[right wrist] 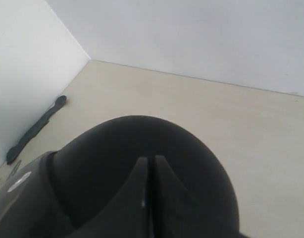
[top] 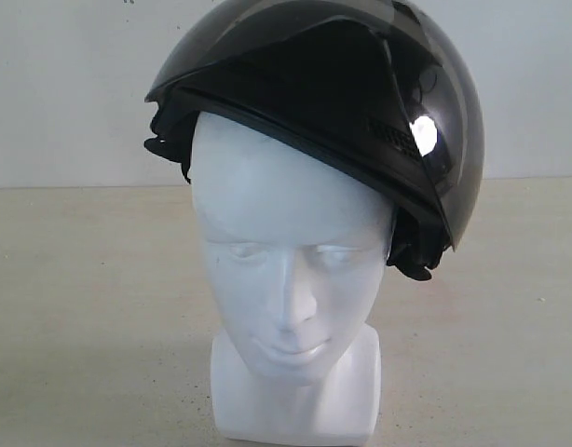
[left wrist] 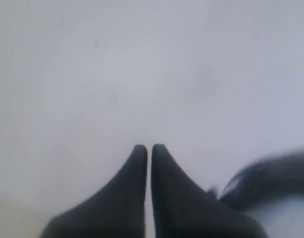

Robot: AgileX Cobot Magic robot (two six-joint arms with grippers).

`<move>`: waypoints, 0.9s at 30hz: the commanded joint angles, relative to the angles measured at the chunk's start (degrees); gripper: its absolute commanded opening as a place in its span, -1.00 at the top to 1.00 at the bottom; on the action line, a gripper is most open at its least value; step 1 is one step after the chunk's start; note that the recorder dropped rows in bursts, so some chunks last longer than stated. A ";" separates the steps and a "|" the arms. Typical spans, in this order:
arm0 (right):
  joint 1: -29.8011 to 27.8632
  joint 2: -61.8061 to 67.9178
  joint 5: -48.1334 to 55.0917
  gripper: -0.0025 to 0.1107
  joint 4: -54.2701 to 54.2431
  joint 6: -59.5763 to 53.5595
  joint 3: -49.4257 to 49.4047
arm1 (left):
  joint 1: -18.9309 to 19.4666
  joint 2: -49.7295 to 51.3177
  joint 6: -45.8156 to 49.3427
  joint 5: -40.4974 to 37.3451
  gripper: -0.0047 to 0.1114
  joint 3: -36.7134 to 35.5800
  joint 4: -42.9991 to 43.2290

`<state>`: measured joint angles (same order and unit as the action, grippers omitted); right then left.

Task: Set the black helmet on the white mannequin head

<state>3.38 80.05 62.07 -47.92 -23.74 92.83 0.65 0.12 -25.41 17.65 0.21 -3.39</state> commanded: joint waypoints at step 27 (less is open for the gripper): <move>-7.26 12.57 -6.96 0.96 -5.69 -5.98 -25.29 | 5.03 86.91 39.60 -74.98 0.84 90.41 -40.11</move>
<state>-3.96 91.47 55.68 -51.04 -27.73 67.73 5.54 83.51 5.02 -50.99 85.71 -37.37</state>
